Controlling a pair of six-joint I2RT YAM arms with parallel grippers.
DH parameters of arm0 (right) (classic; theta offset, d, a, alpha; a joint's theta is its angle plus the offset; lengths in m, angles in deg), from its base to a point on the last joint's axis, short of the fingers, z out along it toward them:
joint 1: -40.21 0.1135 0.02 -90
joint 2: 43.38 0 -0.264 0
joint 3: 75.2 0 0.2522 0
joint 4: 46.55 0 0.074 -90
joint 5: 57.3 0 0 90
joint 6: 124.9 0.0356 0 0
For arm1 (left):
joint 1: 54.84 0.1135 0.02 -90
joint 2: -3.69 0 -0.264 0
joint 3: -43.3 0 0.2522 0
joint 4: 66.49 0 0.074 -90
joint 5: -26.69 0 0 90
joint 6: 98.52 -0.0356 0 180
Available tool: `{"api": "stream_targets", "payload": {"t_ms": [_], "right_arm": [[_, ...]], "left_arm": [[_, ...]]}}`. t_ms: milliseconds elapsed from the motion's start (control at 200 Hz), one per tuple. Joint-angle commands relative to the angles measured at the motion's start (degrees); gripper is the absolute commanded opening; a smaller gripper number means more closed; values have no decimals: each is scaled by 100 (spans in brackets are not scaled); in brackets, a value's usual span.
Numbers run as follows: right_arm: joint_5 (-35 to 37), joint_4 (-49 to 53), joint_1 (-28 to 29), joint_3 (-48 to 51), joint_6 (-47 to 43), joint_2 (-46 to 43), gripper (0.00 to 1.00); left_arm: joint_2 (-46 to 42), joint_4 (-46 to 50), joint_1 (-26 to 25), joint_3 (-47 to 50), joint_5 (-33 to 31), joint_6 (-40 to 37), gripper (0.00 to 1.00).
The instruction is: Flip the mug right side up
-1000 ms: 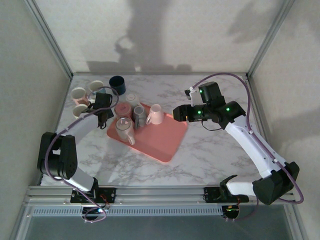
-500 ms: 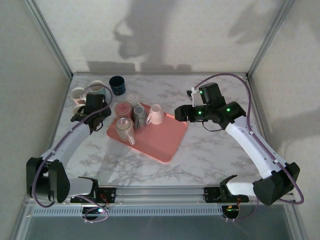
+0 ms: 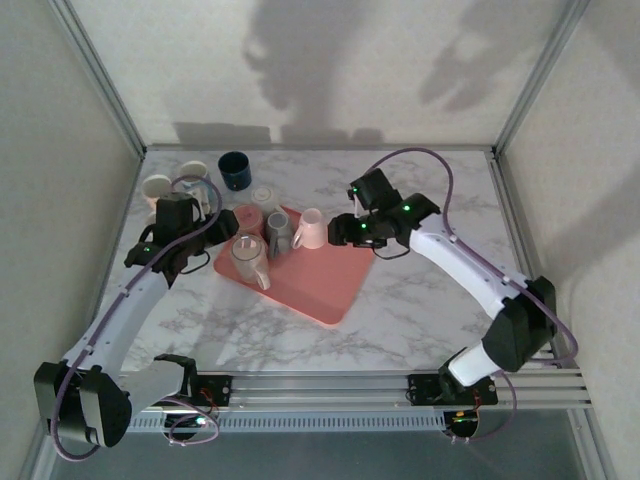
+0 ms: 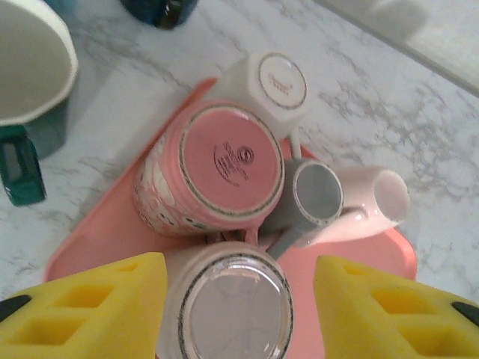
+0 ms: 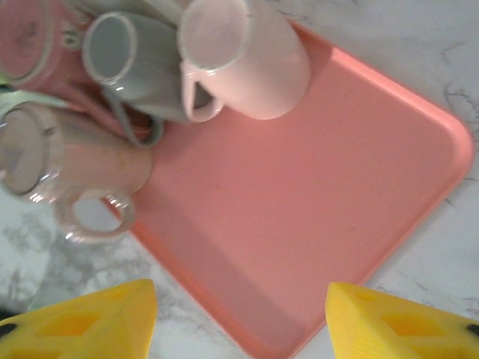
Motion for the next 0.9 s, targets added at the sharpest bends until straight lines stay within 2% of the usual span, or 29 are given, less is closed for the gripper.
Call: {"api": "stream_targets", "payload": {"t_ms": [0,80,135,370,501,896], "right_arm": [[690,-30,149,-297,1010,327,64],[1257,102,331,-627,1345,688,67],[1380,171,373,-899,1486,982,68],[977,-141,542,-1516,2461,1982,73],[1112,-40,592,-1917,2988,2386,74],[1007,-108,618,-2619,3725,3307,76]], "left_arm": [[-109,25,61,124,447,-28,54],[-80,-37,70,150,548,-81,54],[-53,-51,76,148,576,-114,54],[-39,-331,94,227,835,-103,54],[-46,-364,111,231,898,-148,54],[-41,-337,171,240,941,-255,54]]}}
